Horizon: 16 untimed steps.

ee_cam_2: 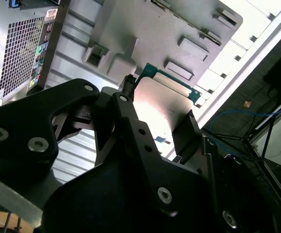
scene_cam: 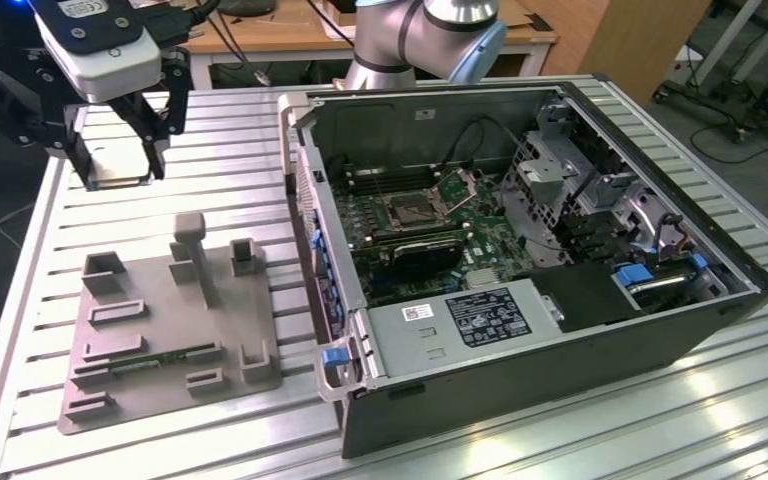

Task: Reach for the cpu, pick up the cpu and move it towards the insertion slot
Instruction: 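Pick up the cpu and move it towards the insertion slot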

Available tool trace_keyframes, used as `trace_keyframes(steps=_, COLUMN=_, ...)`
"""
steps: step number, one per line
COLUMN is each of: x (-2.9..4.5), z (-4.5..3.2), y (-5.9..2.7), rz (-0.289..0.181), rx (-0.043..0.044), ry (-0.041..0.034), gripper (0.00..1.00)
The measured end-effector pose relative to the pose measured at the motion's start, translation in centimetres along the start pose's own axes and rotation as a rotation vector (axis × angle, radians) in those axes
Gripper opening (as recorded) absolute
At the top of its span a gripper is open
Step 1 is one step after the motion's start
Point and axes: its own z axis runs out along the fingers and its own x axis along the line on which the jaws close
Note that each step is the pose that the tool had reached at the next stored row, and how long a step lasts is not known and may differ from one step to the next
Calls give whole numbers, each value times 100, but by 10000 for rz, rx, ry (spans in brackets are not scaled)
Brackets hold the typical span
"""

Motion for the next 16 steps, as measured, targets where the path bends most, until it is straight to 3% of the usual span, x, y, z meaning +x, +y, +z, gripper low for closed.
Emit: trace_keyframes(steps=16, x=28, z=-1, y=0, rz=39, rx=0, ry=1, gripper=55)
